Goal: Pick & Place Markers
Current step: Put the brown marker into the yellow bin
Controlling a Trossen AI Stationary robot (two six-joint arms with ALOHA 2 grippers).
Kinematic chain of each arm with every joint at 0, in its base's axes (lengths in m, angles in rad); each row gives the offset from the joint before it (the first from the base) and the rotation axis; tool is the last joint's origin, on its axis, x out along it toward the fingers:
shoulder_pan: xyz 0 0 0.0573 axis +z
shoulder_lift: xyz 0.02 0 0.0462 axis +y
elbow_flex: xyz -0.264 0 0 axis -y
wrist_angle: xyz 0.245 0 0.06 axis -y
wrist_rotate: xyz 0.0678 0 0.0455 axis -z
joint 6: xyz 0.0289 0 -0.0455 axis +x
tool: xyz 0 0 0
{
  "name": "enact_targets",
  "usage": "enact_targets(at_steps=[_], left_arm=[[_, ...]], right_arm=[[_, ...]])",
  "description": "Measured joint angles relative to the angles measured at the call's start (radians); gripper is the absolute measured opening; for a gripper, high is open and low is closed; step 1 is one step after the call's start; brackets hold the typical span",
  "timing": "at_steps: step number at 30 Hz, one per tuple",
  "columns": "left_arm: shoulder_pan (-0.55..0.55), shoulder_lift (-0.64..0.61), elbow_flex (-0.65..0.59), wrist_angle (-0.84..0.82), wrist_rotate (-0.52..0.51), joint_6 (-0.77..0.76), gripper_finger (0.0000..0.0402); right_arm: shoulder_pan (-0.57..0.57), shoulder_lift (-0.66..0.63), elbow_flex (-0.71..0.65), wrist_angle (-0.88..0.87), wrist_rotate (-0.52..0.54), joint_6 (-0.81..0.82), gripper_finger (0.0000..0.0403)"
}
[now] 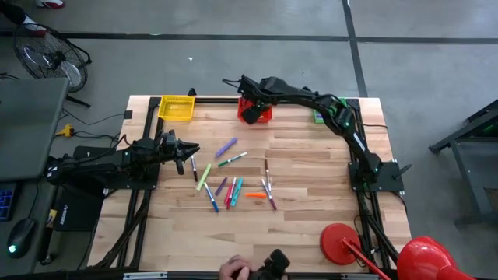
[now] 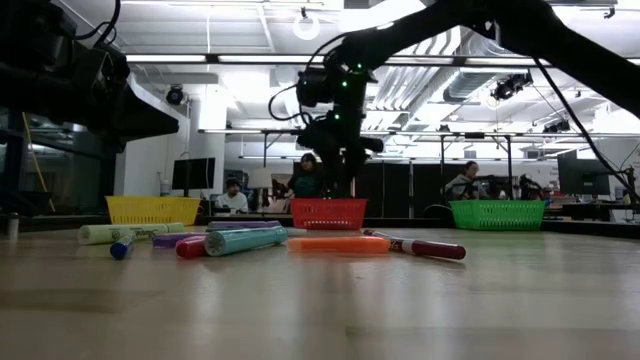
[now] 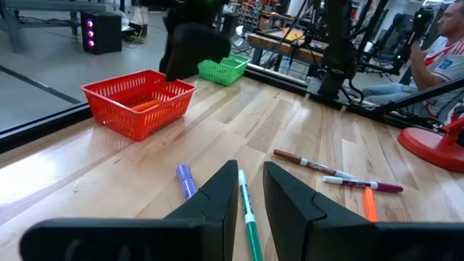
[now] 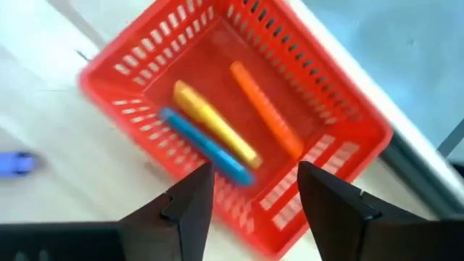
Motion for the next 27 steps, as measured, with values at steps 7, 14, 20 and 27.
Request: enact_targets(at_steps=[7, 14, 20, 27], left_arm=[[0.000, 0.000, 0.000, 0.000, 0.000, 0.000, 0.0064], [0.000, 0.000, 0.000, 0.000, 0.000, 0.000, 0.0064], [0.000, 0.000, 0.000, 0.000, 0.000, 0.000, 0.0064], [0.000, 0.000, 0.000, 0.000, 0.000, 0.000, 0.0064]], right_arm=[[0.059, -0.050, 0.000, -0.066, 0.012, 0.191, 0.0221], [0.174, -0.101, -0.009, -0.136, 0.055, 0.321, 0.0234], [0.288, -0.163, -0.148, -0.137, 0.049, 0.399, 0.0234], [0.387, -0.301, -0.445, 0.032, 0.031, 0.556, 0.0234]])
